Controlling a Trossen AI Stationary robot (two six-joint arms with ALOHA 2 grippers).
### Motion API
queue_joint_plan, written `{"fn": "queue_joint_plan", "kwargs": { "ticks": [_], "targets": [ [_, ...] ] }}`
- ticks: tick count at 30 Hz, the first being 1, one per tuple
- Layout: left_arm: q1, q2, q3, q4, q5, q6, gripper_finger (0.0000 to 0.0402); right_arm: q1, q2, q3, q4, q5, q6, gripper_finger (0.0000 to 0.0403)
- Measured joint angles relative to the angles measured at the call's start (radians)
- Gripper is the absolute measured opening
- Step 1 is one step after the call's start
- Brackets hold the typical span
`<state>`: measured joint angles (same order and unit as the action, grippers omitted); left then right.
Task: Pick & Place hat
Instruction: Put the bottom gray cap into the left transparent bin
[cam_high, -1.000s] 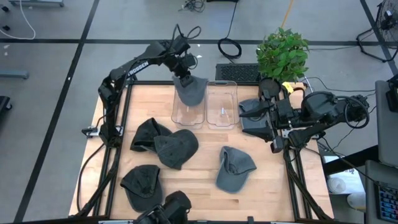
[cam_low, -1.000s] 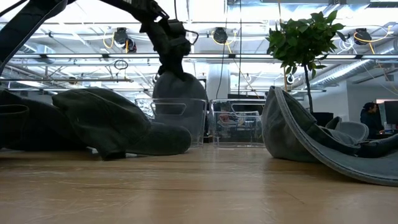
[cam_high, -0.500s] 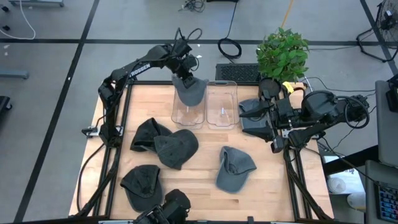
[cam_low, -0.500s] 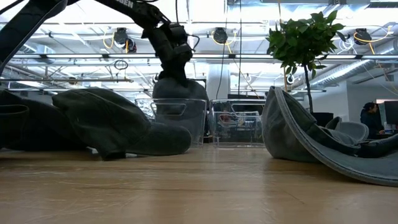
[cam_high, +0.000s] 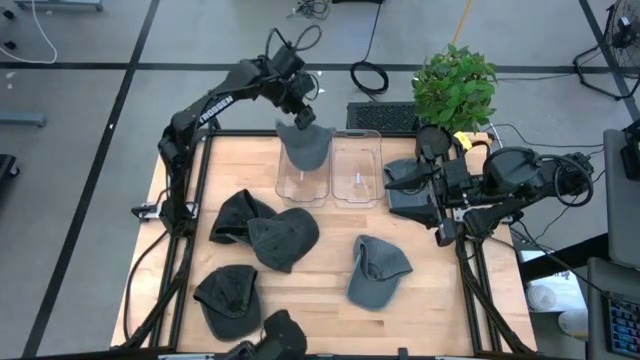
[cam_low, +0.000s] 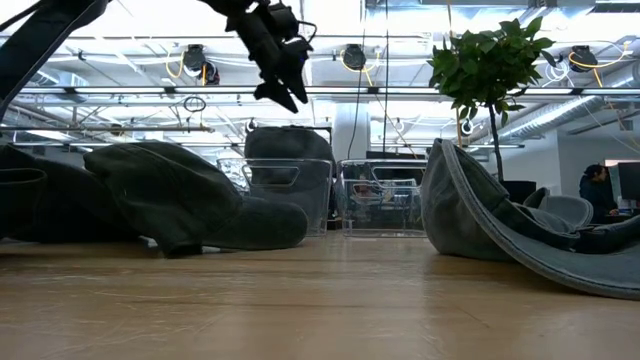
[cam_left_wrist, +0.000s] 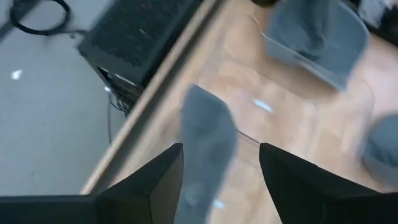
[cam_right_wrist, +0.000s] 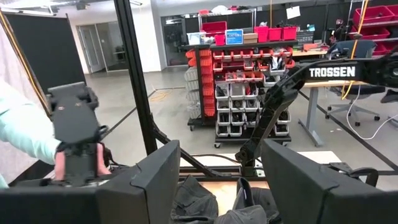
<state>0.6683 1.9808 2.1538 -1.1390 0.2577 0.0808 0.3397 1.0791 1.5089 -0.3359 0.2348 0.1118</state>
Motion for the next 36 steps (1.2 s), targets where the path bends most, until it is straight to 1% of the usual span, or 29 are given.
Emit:
{"fn": "queue_joint_plan", "kwargs": {
  "ticks": [5, 10, 13, 15, 17, 20, 23, 28, 36],
  "targets": [
    [-0.065, 0.000, 0.017, -0.116, -0.007, 0.061, 0.0204, 0.000, 0.000, 0.000, 0.000, 0.000, 0.000, 0.0212],
    [-0.139, 0.001, 0.017, -0.192, -0.015, 0.058, 0.0181, 0.000, 0.000, 0.000, -0.013, 0.001, 0.000, 0.0212],
    [-0.189, 0.001, 0.017, -0.218, -0.013, 0.028, 0.0171, 0.000, 0.000, 0.000, -0.018, 0.001, 0.000, 0.0212],
    [-0.220, -0.001, 0.017, -0.240, 0.009, 0.011, 0.0166, 0.000, 0.000, 0.000, -0.017, 0.002, 0.008, 0.0212],
    [-0.249, -0.015, 0.017, -0.255, 0.054, -0.012, 0.0164, 0.000, 0.000, 0.000, -0.017, 0.002, 0.029, 0.0212],
    [-0.299, -0.051, 0.017, -0.233, 0.108, -0.055, 0.0168, 0.000, 0.000, 0.000, -0.018, 0.002, 0.052, 0.0212],
    [-0.346, -0.099, 0.017, -0.201, 0.104, -0.108, 0.0177, 0.000, 0.000, 0.000, -0.026, 0.001, 0.059, 0.0212],
    [-0.424, -0.191, 0.017, -0.129, 0.064, -0.162, 0.0189, 0.009, 0.000, 0.000, -0.042, 0.000, 0.059, 0.0212],
    [-0.561, -0.348, 0.017, -0.009, -0.034, -0.222, 0.0200, 0.009, 0.000, 0.000, -0.041, 0.000, 0.059, 0.0212]
  ]
}}
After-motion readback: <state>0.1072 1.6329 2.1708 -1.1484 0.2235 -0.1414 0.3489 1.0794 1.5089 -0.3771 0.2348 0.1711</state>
